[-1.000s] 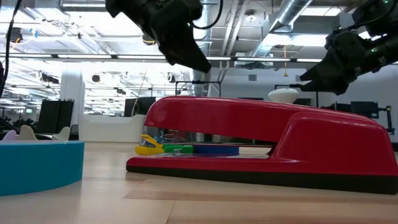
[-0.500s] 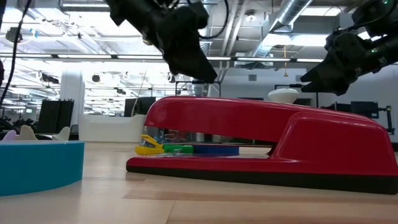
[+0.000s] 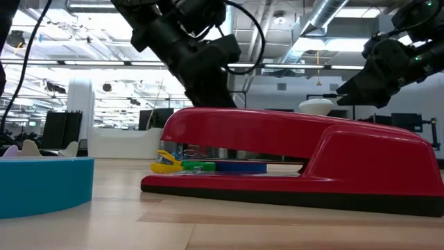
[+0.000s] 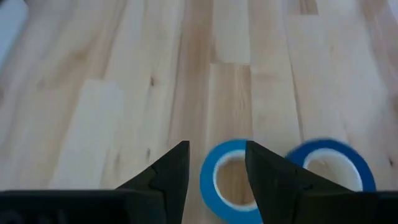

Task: Pick and place Stapler, Stapler remover, tape
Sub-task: Put the top light blue tape into the right white bin

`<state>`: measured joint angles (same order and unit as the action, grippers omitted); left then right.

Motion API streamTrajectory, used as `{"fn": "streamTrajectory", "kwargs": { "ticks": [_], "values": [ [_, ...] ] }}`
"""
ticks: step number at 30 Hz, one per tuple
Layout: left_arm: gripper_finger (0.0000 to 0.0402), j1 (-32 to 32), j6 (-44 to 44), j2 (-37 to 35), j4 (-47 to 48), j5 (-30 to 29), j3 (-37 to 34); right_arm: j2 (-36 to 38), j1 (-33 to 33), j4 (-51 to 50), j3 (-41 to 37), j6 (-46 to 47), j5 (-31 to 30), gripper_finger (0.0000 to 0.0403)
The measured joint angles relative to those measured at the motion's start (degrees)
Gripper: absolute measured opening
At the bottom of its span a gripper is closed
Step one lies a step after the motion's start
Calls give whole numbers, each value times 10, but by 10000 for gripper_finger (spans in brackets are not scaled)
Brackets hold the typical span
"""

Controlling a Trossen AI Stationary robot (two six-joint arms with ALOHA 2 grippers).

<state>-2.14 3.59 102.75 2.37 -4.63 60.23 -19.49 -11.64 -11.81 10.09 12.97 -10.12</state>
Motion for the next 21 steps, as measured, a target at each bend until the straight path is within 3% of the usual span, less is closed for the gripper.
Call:
{"fn": "streamTrajectory", "kwargs": {
  "ticks": [6, 12, 19, 21],
  "values": [
    [146, 0, 2, 3, -4, 13, 0, 0, 0, 2, 0, 6, 1, 291],
    [143, 0, -1, -60, 39, -16, 0, -10, 17, 27, 0, 49, 33, 288],
    [103, 0, -3, -174, 192, -108, -1, -98, 85, 53, 31, 62, -45, 250],
    [90, 0, -3, -204, 196, -117, -17, -132, 107, 58, 52, 60, -70, 234]
  ]
}}
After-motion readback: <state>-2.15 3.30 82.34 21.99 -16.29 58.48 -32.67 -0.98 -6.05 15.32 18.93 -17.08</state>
